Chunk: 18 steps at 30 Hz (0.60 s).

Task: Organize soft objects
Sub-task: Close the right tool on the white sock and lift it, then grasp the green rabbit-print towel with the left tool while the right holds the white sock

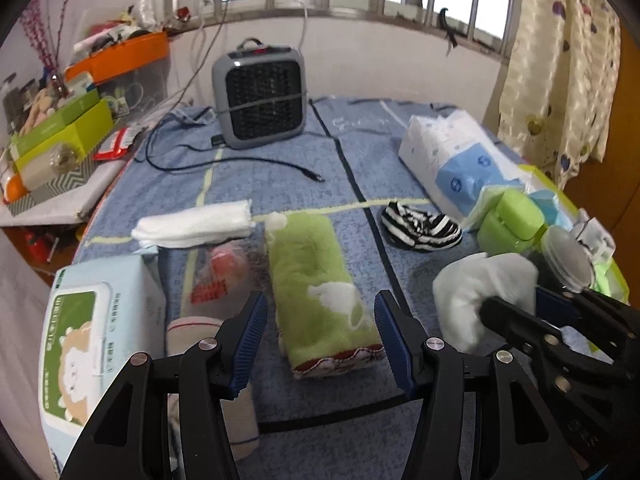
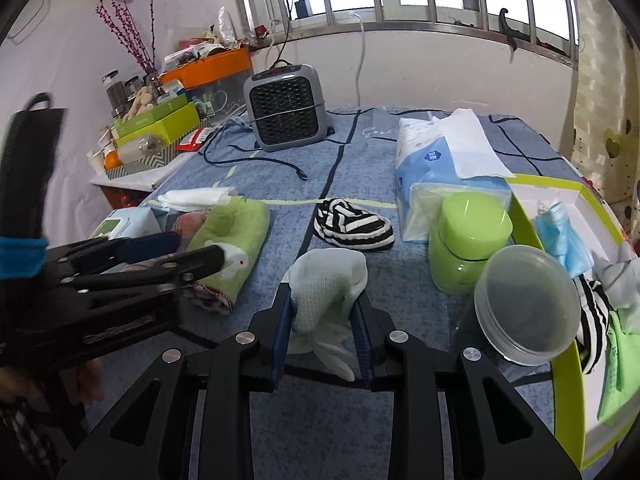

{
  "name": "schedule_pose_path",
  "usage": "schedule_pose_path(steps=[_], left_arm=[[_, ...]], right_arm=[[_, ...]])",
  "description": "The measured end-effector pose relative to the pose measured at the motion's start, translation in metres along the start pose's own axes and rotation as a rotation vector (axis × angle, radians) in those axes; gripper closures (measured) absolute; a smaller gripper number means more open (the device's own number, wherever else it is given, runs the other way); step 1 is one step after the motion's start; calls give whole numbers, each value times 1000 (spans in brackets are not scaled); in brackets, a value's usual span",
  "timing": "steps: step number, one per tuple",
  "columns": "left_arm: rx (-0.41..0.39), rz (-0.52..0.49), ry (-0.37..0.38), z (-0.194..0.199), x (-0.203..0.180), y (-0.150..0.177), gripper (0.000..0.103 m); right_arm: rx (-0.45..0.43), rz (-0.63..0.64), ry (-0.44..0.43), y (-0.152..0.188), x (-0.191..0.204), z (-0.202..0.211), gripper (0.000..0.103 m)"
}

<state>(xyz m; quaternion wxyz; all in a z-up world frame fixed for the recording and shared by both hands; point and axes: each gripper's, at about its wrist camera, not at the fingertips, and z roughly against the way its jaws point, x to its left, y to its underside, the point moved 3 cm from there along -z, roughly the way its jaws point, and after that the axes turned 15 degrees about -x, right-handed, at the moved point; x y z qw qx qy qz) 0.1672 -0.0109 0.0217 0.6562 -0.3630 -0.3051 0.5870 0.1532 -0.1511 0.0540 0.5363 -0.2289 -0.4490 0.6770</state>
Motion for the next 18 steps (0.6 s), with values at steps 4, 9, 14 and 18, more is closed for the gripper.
schedule_pose_path(steps=[4,9,14,18], left_arm=[[16,-23,-28,-9,-5,0,48],[37,-44,-64,-21,-8,0,48],[61,-65,-86,-30,-10,3,48],[80,-76,-103,-37,-10,7,48]], right_arm=[[-10,3,-5,0,-1,1,74],[-10,-6,11,2,-6,2,73],[-15,-25,7,2,-10,2,73],[-16,-26,3,3,-11,2,73]])
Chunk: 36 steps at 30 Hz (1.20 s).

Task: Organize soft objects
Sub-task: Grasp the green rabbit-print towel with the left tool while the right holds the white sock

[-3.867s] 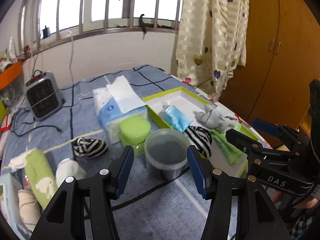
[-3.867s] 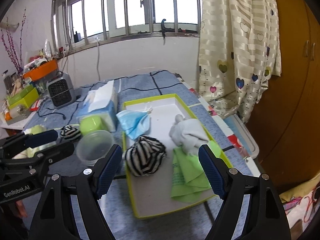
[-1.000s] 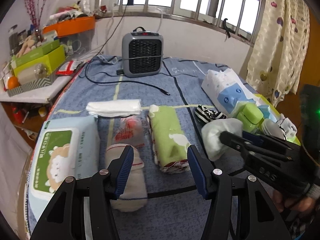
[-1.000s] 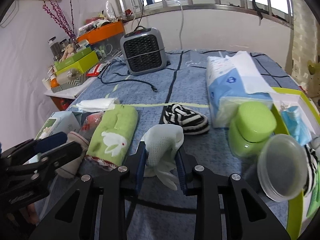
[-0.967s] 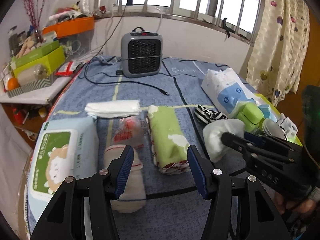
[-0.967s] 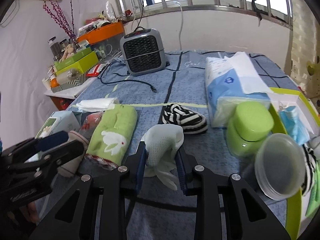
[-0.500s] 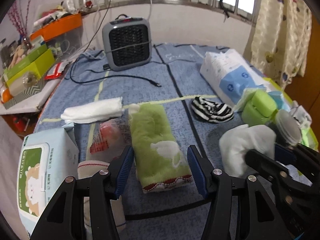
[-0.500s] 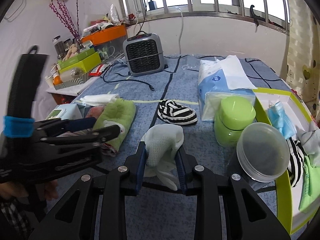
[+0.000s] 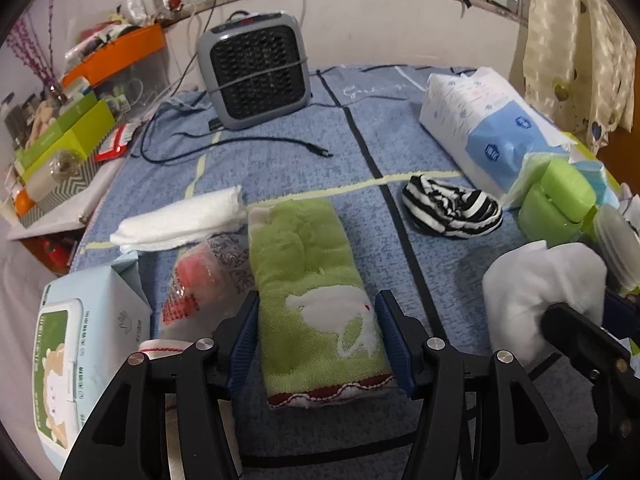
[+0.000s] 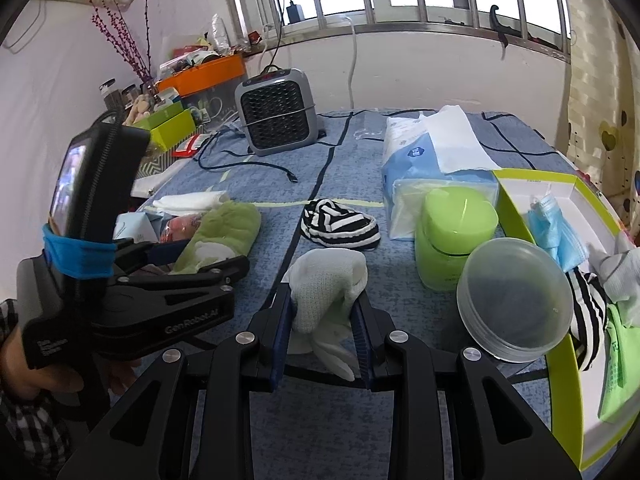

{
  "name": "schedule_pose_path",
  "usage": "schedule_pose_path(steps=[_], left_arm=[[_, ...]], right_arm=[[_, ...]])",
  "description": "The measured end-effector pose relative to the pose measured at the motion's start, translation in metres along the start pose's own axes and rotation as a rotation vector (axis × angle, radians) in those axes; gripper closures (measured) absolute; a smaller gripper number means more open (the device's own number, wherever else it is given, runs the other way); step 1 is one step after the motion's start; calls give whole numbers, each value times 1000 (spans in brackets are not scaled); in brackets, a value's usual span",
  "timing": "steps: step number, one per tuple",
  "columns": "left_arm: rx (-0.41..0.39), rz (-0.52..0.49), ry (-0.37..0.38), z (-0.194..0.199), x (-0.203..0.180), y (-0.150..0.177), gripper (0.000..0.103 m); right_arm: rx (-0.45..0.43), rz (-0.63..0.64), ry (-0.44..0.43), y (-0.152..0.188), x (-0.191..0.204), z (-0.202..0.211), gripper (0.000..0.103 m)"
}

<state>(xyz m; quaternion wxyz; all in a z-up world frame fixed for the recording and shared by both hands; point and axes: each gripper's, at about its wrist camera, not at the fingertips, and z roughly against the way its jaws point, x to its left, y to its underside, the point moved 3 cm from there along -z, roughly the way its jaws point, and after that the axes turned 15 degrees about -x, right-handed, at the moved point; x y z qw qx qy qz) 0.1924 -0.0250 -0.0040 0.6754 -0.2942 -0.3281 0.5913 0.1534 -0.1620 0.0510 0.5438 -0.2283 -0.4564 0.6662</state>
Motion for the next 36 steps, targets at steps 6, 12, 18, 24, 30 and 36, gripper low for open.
schedule_pose_path(steps=[6,12,18,24,30,36], left_arm=[[-7,6,-6,-1,1,0,48],[-20,11,-12,-2,2,0,54],[-34,25,-6,1,4,-1,64],[-48,41,2,5,6,-2,66],[-76,46,8,16,7,-4,66],[-97,61,37,30,7,-4,66]], right_arm=[[4,-10,-5,1,-2,-1,73],[5,-12,-7,1,-2,-2,73],[6,-14,-6,1,-1,-2,73],[6,-14,-3,2,-2,-2,73],[-4,-9,-3,0,0,1,73],[-18,3,10,-2,2,6,73]])
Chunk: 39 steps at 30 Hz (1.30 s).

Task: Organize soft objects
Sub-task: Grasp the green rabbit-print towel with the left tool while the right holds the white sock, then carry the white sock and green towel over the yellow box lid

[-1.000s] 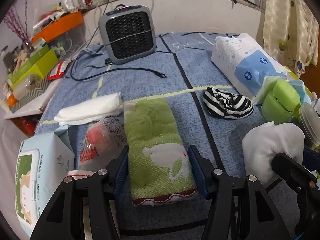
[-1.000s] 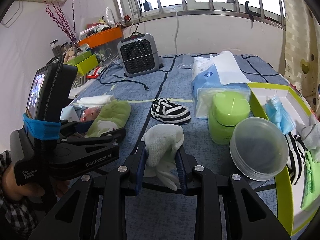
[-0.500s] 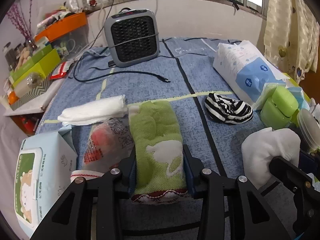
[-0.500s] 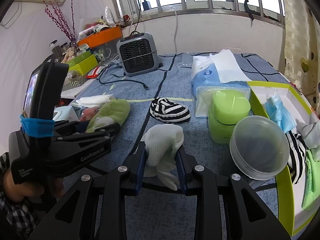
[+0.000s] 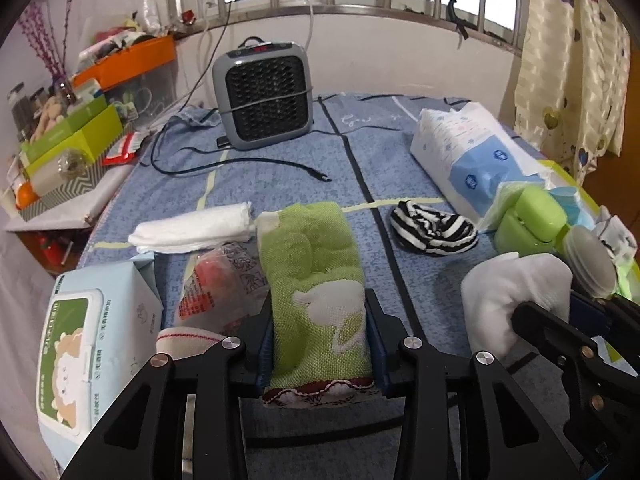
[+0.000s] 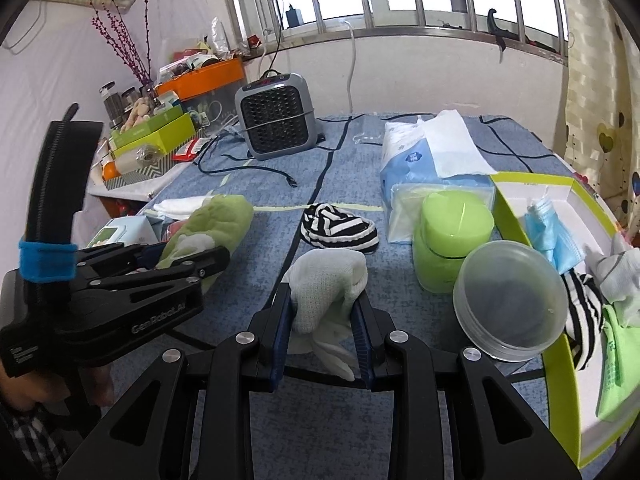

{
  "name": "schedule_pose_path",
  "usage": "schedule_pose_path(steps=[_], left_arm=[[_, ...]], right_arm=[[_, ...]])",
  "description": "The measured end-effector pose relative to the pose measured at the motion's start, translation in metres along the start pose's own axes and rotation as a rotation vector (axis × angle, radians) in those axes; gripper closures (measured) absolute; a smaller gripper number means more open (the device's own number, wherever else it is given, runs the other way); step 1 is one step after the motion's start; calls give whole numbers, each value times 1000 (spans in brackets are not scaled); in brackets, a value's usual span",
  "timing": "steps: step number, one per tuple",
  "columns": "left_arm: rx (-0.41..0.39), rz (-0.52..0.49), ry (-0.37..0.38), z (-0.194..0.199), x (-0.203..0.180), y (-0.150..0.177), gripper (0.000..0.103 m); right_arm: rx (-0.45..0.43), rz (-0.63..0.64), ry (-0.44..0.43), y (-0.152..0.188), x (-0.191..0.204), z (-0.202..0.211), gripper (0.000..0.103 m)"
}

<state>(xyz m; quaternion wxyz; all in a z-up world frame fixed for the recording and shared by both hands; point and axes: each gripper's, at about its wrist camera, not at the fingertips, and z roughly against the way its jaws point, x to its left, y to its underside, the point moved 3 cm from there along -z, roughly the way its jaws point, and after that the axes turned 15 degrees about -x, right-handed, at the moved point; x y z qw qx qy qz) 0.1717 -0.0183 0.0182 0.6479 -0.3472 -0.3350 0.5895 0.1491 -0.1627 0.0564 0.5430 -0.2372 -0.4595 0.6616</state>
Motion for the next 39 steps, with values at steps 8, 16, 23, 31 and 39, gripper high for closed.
schedule_pose_path(steps=[8,16,23,31,39], left_arm=[[-48,8,37,24,-4,-7,66],[-98,-1,91,49,-15,-15,66],[-133,-13,137,64,-29,-23,66],[-157,-40,200,73,-53,-34,66],[-171,-67,268,73,-83,-45,66]], right_arm=[[-28,1,26,-7,-1,17,73],[-65,-9,56,-17,-8,37,73],[-91,-17,83,-23,-18,52,73],[-130,-30,133,-34,-41,71,73],[-158,-43,199,-42,-70,89,73]])
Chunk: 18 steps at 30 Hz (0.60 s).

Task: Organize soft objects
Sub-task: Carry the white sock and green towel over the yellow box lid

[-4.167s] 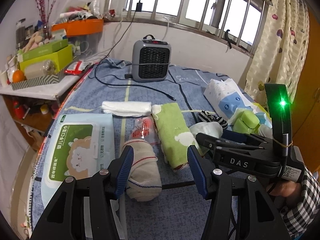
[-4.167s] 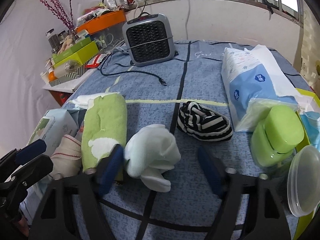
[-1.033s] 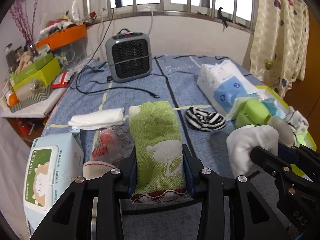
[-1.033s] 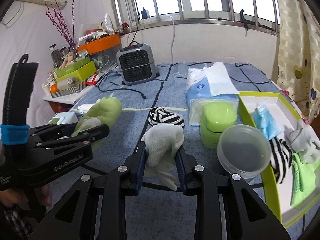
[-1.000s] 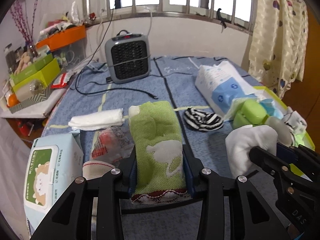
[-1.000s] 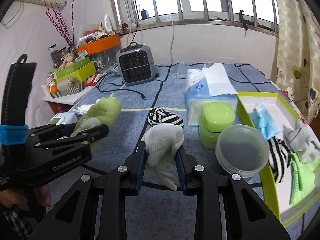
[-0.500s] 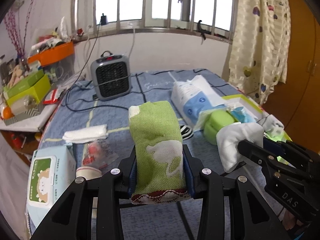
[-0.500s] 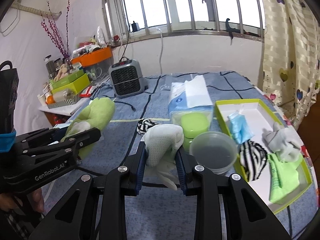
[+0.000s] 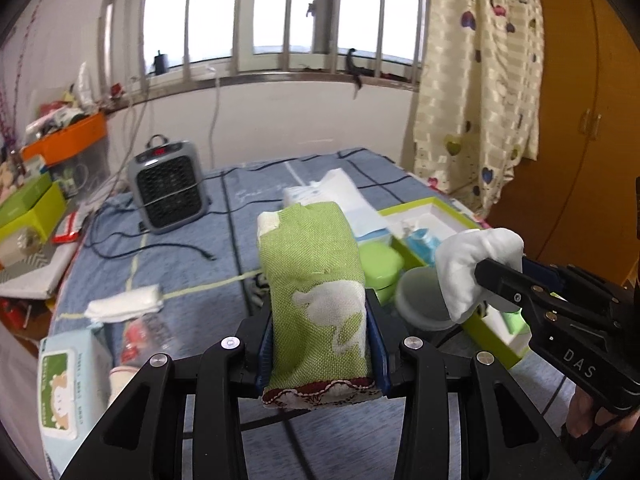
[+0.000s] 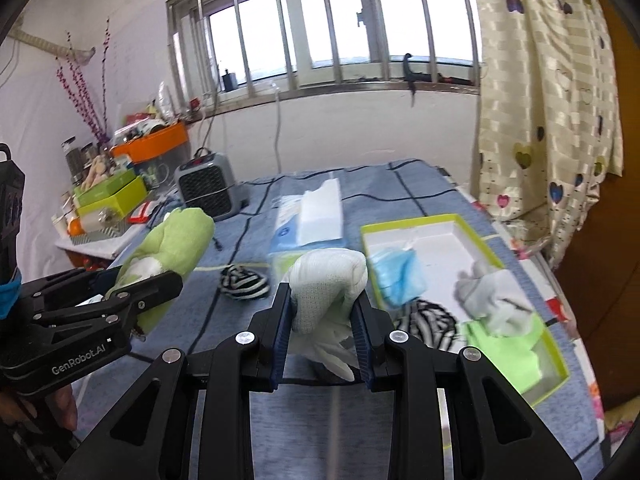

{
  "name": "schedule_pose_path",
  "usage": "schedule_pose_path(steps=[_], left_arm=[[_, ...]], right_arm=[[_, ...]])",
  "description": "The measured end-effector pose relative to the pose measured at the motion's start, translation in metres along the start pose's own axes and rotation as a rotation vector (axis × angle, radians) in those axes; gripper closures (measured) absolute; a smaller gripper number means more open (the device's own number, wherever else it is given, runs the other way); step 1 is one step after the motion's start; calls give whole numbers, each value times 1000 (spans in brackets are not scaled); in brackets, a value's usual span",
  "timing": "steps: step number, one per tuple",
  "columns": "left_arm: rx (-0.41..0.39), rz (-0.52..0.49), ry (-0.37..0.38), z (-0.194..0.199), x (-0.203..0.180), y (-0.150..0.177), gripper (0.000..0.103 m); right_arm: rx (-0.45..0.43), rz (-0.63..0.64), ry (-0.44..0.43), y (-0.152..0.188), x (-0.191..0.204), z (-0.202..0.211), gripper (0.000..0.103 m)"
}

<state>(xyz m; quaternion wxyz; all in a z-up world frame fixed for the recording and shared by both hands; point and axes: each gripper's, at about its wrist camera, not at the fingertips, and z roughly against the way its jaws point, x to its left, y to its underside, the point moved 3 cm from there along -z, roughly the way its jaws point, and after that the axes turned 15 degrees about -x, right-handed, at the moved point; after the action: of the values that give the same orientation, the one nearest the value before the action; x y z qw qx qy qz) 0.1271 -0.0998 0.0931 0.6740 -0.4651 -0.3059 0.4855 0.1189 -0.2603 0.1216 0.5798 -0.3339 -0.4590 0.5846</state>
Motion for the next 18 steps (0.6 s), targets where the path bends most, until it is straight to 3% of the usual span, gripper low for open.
schedule_pose_path(steps=[18], left_arm=[[28,-34,198,-40,-75,-16,66]], right_arm=[[24,-49,191,13,-85,27,73]])
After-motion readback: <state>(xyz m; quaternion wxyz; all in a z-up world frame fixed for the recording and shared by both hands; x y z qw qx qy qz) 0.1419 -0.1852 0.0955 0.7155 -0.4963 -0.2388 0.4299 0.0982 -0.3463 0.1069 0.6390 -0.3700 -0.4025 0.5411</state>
